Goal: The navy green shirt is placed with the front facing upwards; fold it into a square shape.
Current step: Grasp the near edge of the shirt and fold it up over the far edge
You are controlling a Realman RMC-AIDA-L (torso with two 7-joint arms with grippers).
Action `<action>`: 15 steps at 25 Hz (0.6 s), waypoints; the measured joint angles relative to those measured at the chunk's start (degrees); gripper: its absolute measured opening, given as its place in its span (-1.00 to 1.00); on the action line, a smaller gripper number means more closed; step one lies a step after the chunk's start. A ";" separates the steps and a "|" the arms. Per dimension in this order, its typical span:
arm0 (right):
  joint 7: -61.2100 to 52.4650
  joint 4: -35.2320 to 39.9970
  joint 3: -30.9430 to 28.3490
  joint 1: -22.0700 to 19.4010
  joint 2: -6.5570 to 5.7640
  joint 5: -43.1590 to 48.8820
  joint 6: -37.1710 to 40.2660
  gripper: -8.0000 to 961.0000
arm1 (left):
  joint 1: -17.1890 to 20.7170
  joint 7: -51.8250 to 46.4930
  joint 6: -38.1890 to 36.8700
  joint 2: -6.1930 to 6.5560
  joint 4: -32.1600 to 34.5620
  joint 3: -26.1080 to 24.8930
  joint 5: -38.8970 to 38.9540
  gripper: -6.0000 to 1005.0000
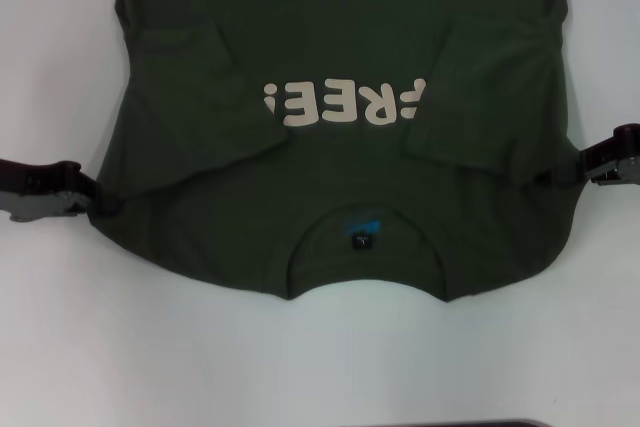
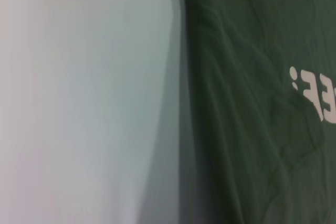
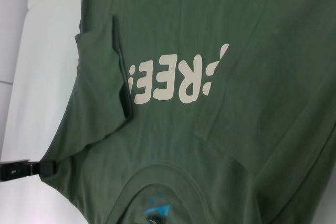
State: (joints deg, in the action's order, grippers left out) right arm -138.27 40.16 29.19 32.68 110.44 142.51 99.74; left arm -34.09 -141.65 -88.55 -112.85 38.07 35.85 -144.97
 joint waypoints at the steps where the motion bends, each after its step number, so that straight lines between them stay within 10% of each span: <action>1: -0.01 0.00 0.16 -0.06 -0.08 0.01 0.14 -0.89 | 0.00 0.01 -0.35 -0.01 0.17 0.24 -0.29 -0.98; 15: -0.23 0.01 4.07 -1.89 -0.63 0.61 4.27 -0.89 | -0.27 -0.03 -6.25 -0.08 2.21 2.48 -5.82 -0.98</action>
State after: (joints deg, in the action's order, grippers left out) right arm -138.50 40.17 33.25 30.78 109.81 143.12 104.01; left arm -34.36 -141.68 -94.80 -112.93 40.28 38.32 -150.79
